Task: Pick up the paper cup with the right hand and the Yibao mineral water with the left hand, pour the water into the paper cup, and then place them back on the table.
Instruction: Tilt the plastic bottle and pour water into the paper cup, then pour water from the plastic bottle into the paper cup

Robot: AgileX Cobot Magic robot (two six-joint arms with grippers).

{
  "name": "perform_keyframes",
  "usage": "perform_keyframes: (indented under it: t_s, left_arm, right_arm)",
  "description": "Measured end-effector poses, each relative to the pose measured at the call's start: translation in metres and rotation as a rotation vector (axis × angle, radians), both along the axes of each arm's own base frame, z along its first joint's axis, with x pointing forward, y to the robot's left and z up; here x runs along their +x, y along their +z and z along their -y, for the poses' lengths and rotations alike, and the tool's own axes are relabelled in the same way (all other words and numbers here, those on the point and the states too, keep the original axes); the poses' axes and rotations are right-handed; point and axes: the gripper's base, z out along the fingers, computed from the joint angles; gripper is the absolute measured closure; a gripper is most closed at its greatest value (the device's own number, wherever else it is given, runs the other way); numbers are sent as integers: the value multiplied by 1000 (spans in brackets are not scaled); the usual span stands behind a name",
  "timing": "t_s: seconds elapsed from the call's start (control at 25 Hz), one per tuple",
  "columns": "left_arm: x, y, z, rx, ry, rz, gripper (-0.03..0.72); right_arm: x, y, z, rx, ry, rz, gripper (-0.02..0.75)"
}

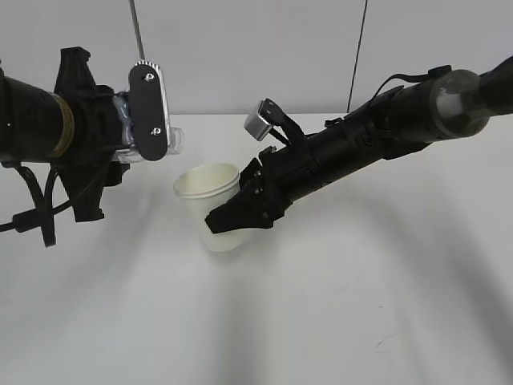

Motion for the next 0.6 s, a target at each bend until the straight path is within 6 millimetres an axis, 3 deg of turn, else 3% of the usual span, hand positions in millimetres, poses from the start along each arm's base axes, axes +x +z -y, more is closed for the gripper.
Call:
perform_keyframes:
  t_s: [0.6]
  left_arm:
    - [-6,1,9,74,-35,27,303]
  right_arm:
    - [-2,-1,-1,-7,6,-17,200]
